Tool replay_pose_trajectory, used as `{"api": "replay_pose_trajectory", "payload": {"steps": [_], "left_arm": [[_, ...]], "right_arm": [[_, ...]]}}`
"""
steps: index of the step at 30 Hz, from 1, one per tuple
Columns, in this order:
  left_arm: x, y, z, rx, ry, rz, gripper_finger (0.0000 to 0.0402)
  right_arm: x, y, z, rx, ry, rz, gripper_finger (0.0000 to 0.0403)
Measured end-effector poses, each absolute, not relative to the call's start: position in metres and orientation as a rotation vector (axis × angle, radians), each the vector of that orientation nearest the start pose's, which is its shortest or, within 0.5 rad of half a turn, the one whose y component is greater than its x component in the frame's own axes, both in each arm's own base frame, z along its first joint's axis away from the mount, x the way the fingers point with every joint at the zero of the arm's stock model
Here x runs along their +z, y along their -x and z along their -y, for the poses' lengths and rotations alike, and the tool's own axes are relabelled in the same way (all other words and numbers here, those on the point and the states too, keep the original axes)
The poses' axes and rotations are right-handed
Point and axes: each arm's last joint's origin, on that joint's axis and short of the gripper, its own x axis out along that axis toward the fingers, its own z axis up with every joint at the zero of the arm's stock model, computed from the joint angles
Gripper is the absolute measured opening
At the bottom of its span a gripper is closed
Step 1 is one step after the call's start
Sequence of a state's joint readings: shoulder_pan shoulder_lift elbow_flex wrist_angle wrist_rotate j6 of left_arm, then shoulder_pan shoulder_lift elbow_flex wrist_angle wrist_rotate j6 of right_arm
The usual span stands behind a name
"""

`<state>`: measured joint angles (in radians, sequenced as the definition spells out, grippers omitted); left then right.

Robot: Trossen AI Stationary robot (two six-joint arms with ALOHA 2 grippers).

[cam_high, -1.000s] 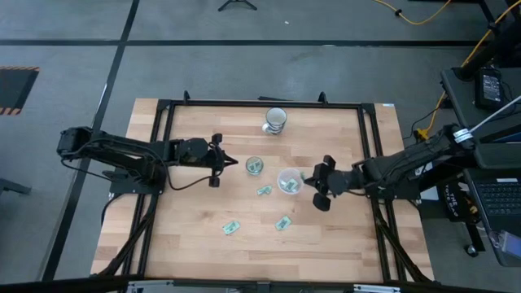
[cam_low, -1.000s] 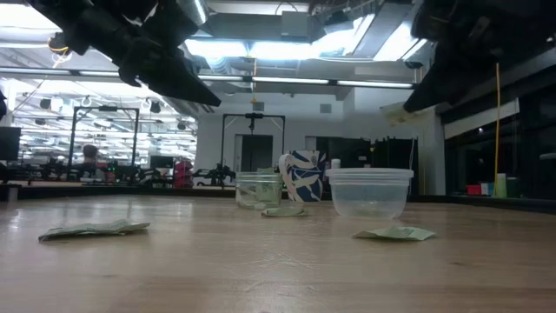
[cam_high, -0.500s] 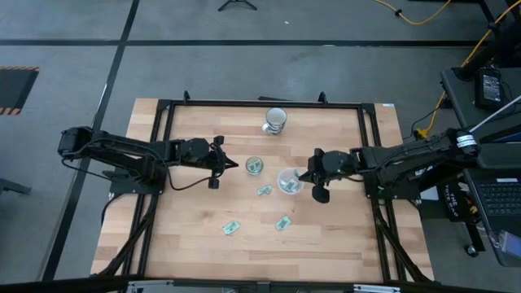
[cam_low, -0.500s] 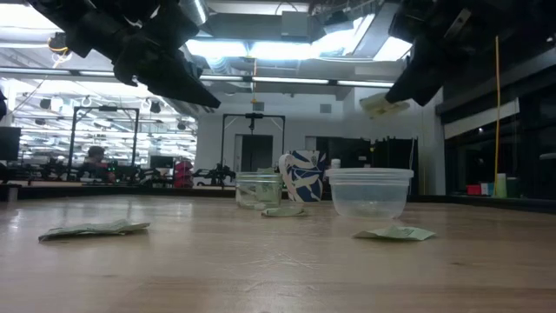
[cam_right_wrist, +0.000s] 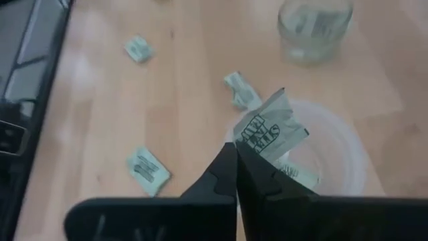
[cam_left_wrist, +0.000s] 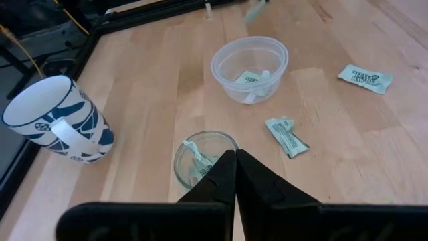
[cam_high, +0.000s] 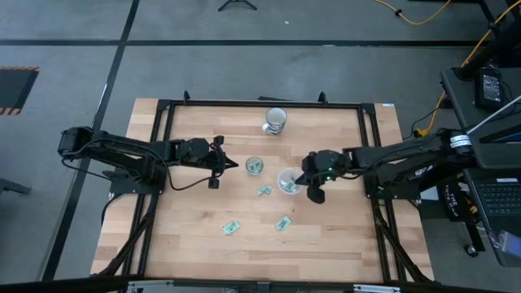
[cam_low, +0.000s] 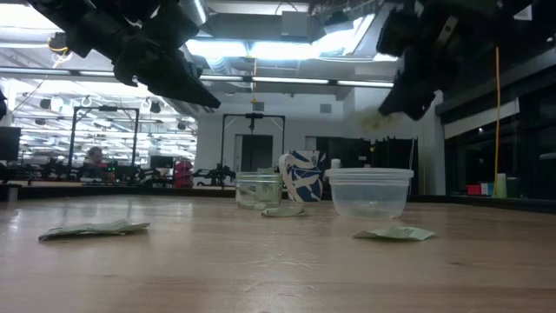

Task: Pick and place Stevia / Truvia into bins
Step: Put the stevia packet into the transparent container

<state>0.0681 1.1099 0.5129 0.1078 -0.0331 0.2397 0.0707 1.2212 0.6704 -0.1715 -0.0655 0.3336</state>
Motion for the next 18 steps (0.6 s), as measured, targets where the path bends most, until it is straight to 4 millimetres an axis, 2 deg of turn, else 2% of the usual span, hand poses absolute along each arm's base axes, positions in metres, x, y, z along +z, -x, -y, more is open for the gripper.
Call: {"api": "replay_pose_trajectory", "payload": {"steps": [7,18], "left_arm": [[0.206,-0.224,-0.016,0.040,-0.226,-0.501,0.0002],[0.206,-0.223,-0.016,0.035,-0.244,-0.509,0.0003]], "right_arm": [[0.188,-0.255,-0.013,-0.031,-0.323,-0.812,0.0000],[0.172,-0.266,-0.011,-0.025,-0.308,-0.822,0.0000]]}}
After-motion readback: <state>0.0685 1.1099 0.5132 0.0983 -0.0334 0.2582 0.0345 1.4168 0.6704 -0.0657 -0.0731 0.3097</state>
